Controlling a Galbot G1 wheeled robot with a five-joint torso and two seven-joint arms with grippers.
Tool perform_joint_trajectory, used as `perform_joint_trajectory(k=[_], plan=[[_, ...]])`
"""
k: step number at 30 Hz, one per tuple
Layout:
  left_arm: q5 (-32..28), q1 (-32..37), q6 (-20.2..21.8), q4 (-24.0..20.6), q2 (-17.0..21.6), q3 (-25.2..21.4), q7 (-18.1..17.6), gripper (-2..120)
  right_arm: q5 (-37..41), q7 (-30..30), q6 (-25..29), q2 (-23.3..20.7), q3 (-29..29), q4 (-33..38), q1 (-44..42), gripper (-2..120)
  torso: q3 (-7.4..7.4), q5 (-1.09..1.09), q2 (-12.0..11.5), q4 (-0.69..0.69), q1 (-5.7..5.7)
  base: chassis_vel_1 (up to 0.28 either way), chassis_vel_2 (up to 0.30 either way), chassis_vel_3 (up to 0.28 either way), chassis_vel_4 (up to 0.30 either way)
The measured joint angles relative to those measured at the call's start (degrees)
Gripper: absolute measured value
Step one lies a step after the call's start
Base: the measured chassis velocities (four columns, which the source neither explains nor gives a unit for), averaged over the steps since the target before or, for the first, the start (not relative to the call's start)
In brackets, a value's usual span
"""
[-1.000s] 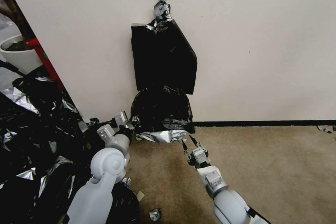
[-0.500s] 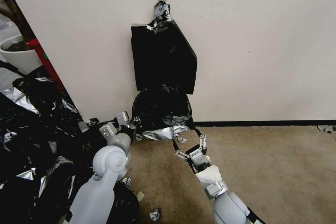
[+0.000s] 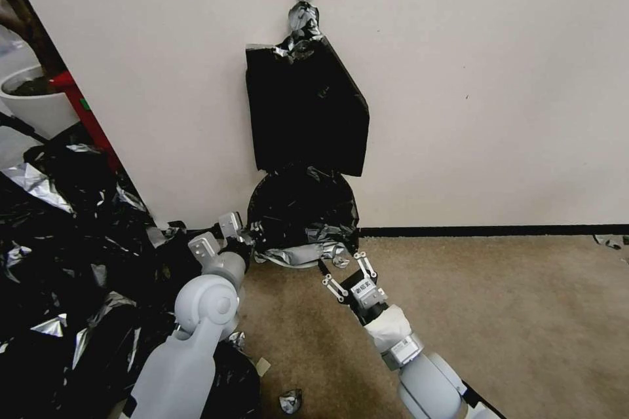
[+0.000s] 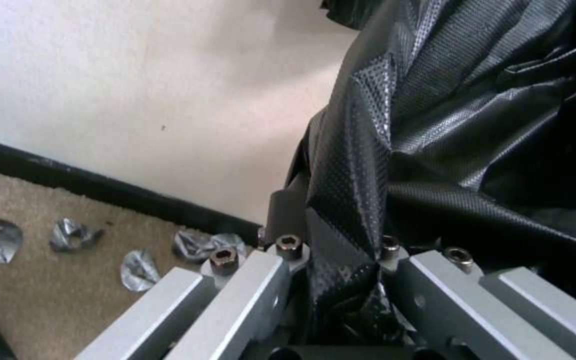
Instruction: Place a trash bag onto the trash bin.
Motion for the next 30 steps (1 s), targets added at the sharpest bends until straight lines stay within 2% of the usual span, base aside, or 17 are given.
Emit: perform_joint_trajectory(k=[8,9,11,12,13,15,16,18,19,20,21,23,24,26,27,29,30], plan=[[0.31,0.70,0.01,-1.31,-0.49,0.15,-0.36,3,5.55,-6.56,1.52,0.66,-0.23,-1.92,-0.06,10,0.00,0.00,0.00,0.00,0.00,0.000,0.000,0.000,0.000],[0.34,0.92,0.01,-1.78,-0.55,0.15,-0.51,3,7.35,-7.84,1.52,0.93,-0.49,-2.61,0.07,3,0.00,0.00,0.00,0.00,0.00,0.000,0.000,0.000,0.000],[0.34,1.06,0.01,-2.08,-0.62,0.16,-0.65,3,8.92,-9.25,1.52,1.06,-0.69,-3.07,0.21,0,0.00,0.00,0.00,0.00,0.00,0.000,0.000,0.000,0.000],[0.34,1.24,0.01,-2.50,-0.70,0.16,-0.92,3,12.06,-13.79,1.53,1.10,-1.17,-4.03,0.48,0,0.00,0.00,0.00,0.00,0.00,0.000,0.000,0.000,0.000],[0.34,1.24,0.01,-2.50,-0.70,0.16,-0.92,3,12.06,-13.79,1.53,1.10,-1.17,-4.03,0.48,0,0.00,0.00,0.00,0.00,0.00,0.000,0.000,0.000,0.000],[0.35,1.54,0.10,-3.18,-0.88,0.15,-1.19,3,14.92,-23.54,1.82,1.23,-1.29,-6.79,1.45,0,0.00,0.00,0.00,0.00,0.00,0.000,0.000,0.000,0.000],[0.35,1.54,0.10,-3.18,-0.88,0.15,-1.19,3,14.92,-23.54,1.82,1.23,-1.29,-6.79,1.45,0,0.00,0.00,0.00,0.00,0.00,0.000,0.000,0.000,0.000],[0.35,1.84,0.37,-3.73,-1.03,0.18,-1.27,3,13.29,-29.74,2.07,2.07,0.11,-10.64,2.93,0,0.00,0.01,0.00,0.00,-0.01,0.000,0.000,0.000,0.000],[0.35,1.84,0.37,-3.73,-1.03,0.18,-1.27,3,13.29,-29.74,2.07,2.07,0.11,-10.64,2.93,0,0.00,0.01,0.00,0.00,-0.01,0.000,0.000,0.000,0.000],[0.34,2.14,0.78,-4.25,-1.13,0.22,-1.31,3,8.72,-31.90,2.23,3.04,2.25,-13.96,4.22,0,0.00,0.01,0.00,0.00,0.00,0.000,0.000,0.000,0.000],[0.33,2.44,1.06,-4.74,-1.21,0.27,-1.32,3,1.96,-31.88,2.23,4.03,4.80,-16.95,5.62,0,0.00,0.01,0.00,0.00,0.00,0.000,0.000,0.000,0.000],[0.31,2.57,1.16,-4.95,-1.22,0.28,-1.32,3,-0.58,-31.32,2.23,4.34,5.66,-17.97,6.14,0,0.00,0.01,0.00,0.00,0.00,0.000,0.000,0.000,0.000],[0.30,2.89,1.31,-5.37,-1.24,0.30,-1.32,3,-6.44,-29.35,2.23,4.89,7.59,-20.19,7.35,0,0.00,0.01,0.00,0.00,0.00,0.000,0.000,0.000,0.000],[0.30,3.31,1.44,-5.84,-1.31,0.32,-1.32,3,-13.06,-24.65,2.22,5.19,9.55,-22.62,8.93,0,0.00,0.00,0.00,0.00,0.00,0.000,0.000,0.000,0.000],[0.30,3.31,1.44,-5.84,-1.31,0.32,-1.32,3,-13.06,-24.65,2.22,5.19,9.55,-22.62,8.93,0,0.00,0.00,0.00,0.00,0.00,0.000,0.000,0.000,0.000],[0.28,3.50,1.47,-6.04,-1.47,0.33,-1.32,3,-16.86,-14.47,0.97,4.97,9.44,-23.48,9.31,0,0.00,0.01,0.00,0.00,0.00,0.000,0.000,0.000,0.000],[0.28,3.50,1.47,-6.04,-1.47,0.33,-1.32,3,-16.86,-14.47,0.97,4.97,9.44,-23.48,9.31,0,0.00,0.01,0.00,0.00,0.00,0.000,0.000,0.000,0.000]])
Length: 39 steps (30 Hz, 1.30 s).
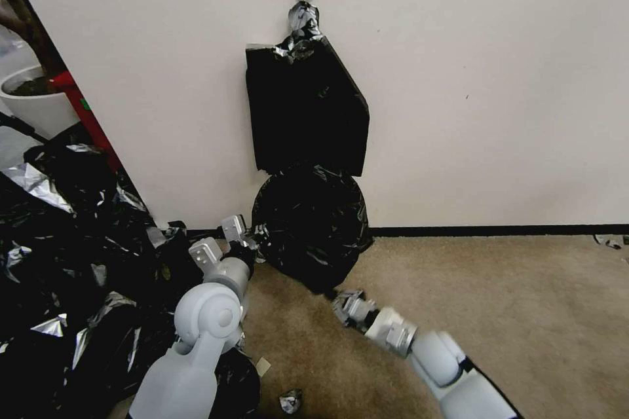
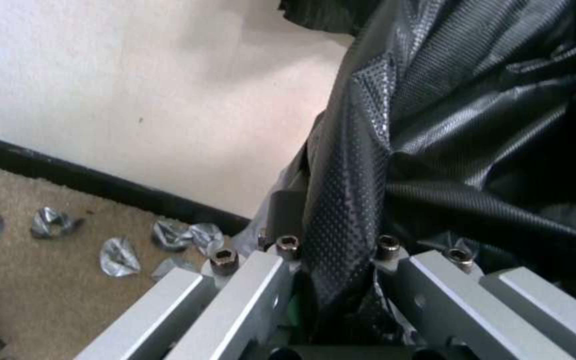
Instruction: Place a trash bag onto the trash bin.
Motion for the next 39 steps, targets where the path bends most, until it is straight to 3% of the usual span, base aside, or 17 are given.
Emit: perform_joint_trajectory(k=[3,7,9,11,13,17,20,21,24,25,26,28,29,31,33,35,39], plan=[[0.00,-0.21,-0.08,0.17,-0.05,-0.07,0.01,3,0.84,8.45,-1.85,-0.82,-2.04,0.56,-1.21,2,0.00,0.00,0.00,0.00,0.00,0.000,0.000,0.000,0.000],[0.03,-0.71,-0.49,0.79,0.03,-0.30,0.01,3,6.44,5.88,-1.21,-2.58,-3.88,1.24,-2.75,12,0.00,0.00,0.00,0.00,0.00,0.000,0.000,0.000,0.000],[0.09,-1.54,-2.32,1.89,0.22,-0.53,0.10,3,14.93,-9.32,3.57,-4.49,-3.62,0.46,-4.00,24,0.00,0.00,0.00,-0.01,0.00,0.000,0.000,0.000,0.000],[0.10,-1.78,-2.74,2.18,0.27,-0.61,0.14,3,16.59,-14.50,5.90,-4.72,-2.75,-0.15,-4.00,28,-0.01,0.01,0.00,-0.01,0.00,0.000,0.000,0.000,0.000],[0.15,-2.28,-3.58,3.18,0.47,-0.66,0.21,3,20.77,-26.76,10.32,-5.37,0.07,-0.95,-3.72,39,0.00,-0.01,0.00,-0.01,0.00,0.000,0.000,0.000,0.000],[0.37,-2.41,-3.89,3.90,0.57,-0.46,0.25,3,28.99,-32.45,11.12,-6.24,1.01,0.22,-3.51,50,0.00,0.00,0.00,-0.01,0.00,0.000,0.000,0.000,0.000],[1.42,-2.30,-4.46,4.84,0.51,0.29,0.41,3,45.31,-37.89,7.61,-6.70,0.14,5.53,-3.18,58,0.00,-0.01,0.00,0.00,0.00,0.000,0.000,0.000,0.000],[1.42,-2.30,-4.46,4.84,0.51,0.29,0.41,3,45.31,-37.89,7.61,-6.70,0.14,5.53,-3.18,58,0.00,-0.01,0.00,0.00,0.00,0.000,0.000,0.000,0.000],[3.86,-1.72,-6.01,5.76,0.12,1.97,0.93,3,59.44,-30.17,2.40,-5.63,-4.81,15.24,-2.76,49,0.00,-0.01,0.00,0.00,0.00,0.000,0.000,0.000,0.000],[5.86,-1.36,-7.28,6.28,-0.17,2.76,1.21,3,62.36,-23.74,1.07,-5.06,-7.37,18.36,-2.33,44,0.00,-0.02,0.00,0.00,0.00,0.000,0.000,0.000,0.000],[5.86,-1.36,-7.28,6.28,-0.17,2.76,1.21,3,62.36,-23.74,1.07,-5.06,-7.37,18.36,-2.33,44,0.00,-0.02,0.00,0.00,0.00,0.000,0.000,0.000,0.000],[9.94,-0.57,-9.33,7.09,-0.95,4.03,1.36,3,65.18,-10.58,-1.11,-3.66,-12.03,22.61,-1.49,35,0.00,-0.01,0.00,0.01,0.00,0.000,0.000,0.000,0.000],[9.94,-0.57,-9.33,7.09,-0.95,4.03,1.36,3,65.18,-10.58,-1.11,-3.66,-12.03,22.61,-1.49,35,0.00,-0.01,0.00,0.01,0.00,0.000,0.000,0.000,0.000],[12.46,0.43,-10.93,7.30,-1.75,5.30,1.63,3,65.65,5.45,-4.42,-1.48,-17.03,25.45,-0.42,24,0.00,-0.02,0.00,0.01,0.00,0.000,0.000,0.000,0.000],[13.20,0.71,-11.44,7.32,-1.96,5.60,1.82,3,65.43,10.34,-6.07,-0.73,-18.28,25.95,-0.22,21,0.00,-0.01,0.00,0.01,0.00,0.000,0.000,0.000,0.000],[15.79,1.54,-13.21,7.45,-2.21,6.20,2.49,3,65.01,24.36,-12.58,1.43,-21.67,26.76,0.34,10,0.00,-0.01,0.00,0.00,0.00,0.000,0.000,0.000,0.000],[17.35,2.09,-14.59,7.40,-2.19,6.40,3.16,3,65.95,32.61,-16.40,3.17,-23.30,26.55,1.00,1,0.00,-0.02,0.00,0.00,0.00,0.000,0.000,0.000,0.000]])
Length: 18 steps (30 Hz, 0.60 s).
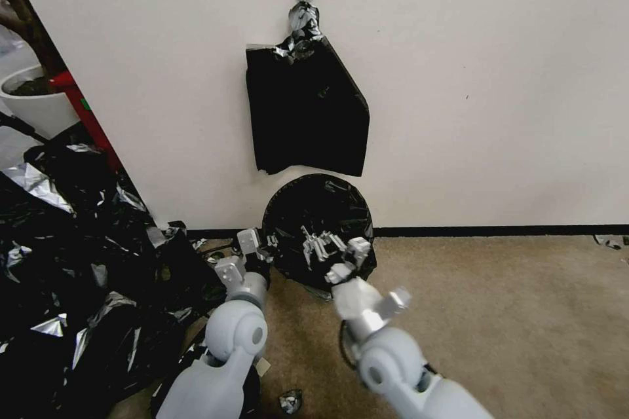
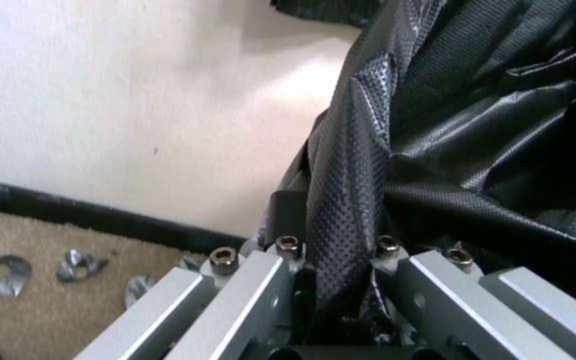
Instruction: Place a trash bag onto the trash bin.
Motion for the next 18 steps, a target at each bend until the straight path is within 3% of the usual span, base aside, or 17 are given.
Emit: perform_joint_trajectory(k=[1,5,13,18], plan=[[1.68,0.56,-1.58,-0.28,0.12,0.11,0.81,3,0.17,4.50,-1.27,1.68,-0.49,-1.54,1.03,0,0.00,0.01,0.00,0.00,0.00,0.000,0.000,0.000,0.000],[5.83,1.70,-4.20,-0.39,0.23,0.57,2.32,3,-1.34,10.01,-1.33,4.55,0.48,-5.45,3.63,0,0.00,0.01,0.00,0.01,0.00,0.000,0.000,0.000,0.000],[10.05,3.31,-5.16,-0.03,-0.02,1.59,3.03,3,-2.73,14.79,-1.18,7.48,2.32,-10.10,6.71,0,0.00,0.01,0.00,0.00,0.00,0.000,0.000,0.000,0.000],[16.10,4.27,-7.15,1.53,-0.08,2.68,3.33,3,-3.05,19.41,-6.60,7.88,2.18,-12.07,8.98,0,0.00,0.02,0.00,0.00,0.00,0.000,0.000,0.000,0.000]])
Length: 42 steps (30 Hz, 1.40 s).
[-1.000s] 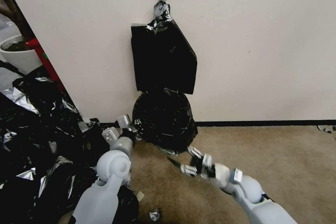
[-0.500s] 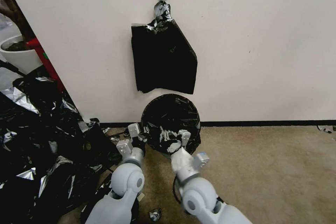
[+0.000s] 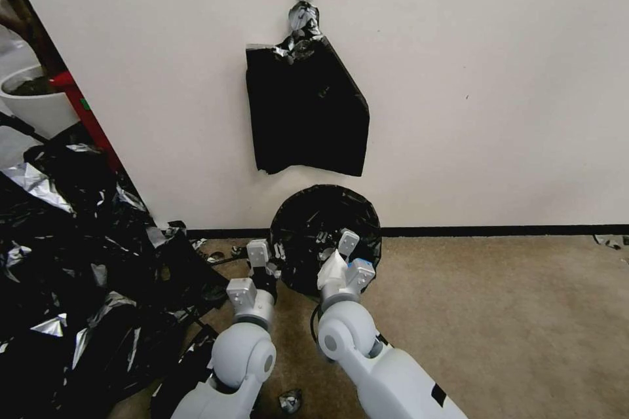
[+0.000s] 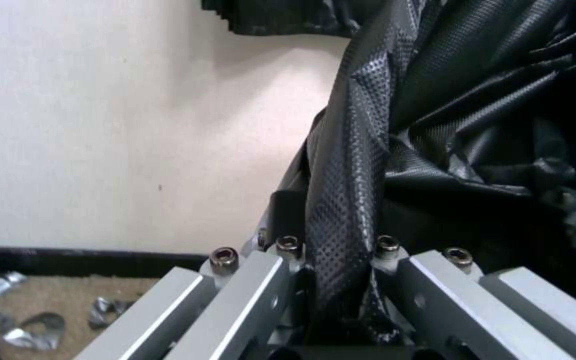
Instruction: Place a trash bag onto the trash bin.
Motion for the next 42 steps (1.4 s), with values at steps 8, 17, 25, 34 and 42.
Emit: perform_joint_trajectory(k=[8,17,25,34,42], plan=[[3.36,2.01,-1.50,-0.59,0.00,1.12,1.33,3,4.45,5.73,-10.24,-0.84,-0.54,-2.92,2.78,0,0.00,0.00,0.00,0.00,0.00,0.000,0.000,0.000,0.000],[-0.21,4.76,-1.57,-2.71,0.39,2.18,2.47,3,8.33,7.61,-18.09,-1.57,1.11,-8.42,6.43,0,0.00,0.00,0.00,0.00,0.00,0.000,0.000,0.000,0.000],[-2.66,5.08,0.54,-4.41,0.58,2.38,2.46,3,-0.44,7.71,-19.71,-2.94,1.42,-10.34,6.13,0,0.00,0.00,0.00,0.00,0.00,0.000,0.000,0.000,0.000],[-4.02,5.25,3.72,-6.59,0.58,3.09,1.90,3,-5.26,7.84,-21.38,-3.51,1.31,-8.51,3.77,0,0.00,0.00,0.00,0.00,0.00,0.000,0.000,0.000,0.000],[-8.11,2.95,10.17,-6.18,0.52,1.69,-3.30,3,-7.58,-0.47,-21.87,-7.64,0.06,5.53,-3.37,9,0.00,0.00,0.00,0.00,0.00,0.000,0.000,0.000,0.000]])
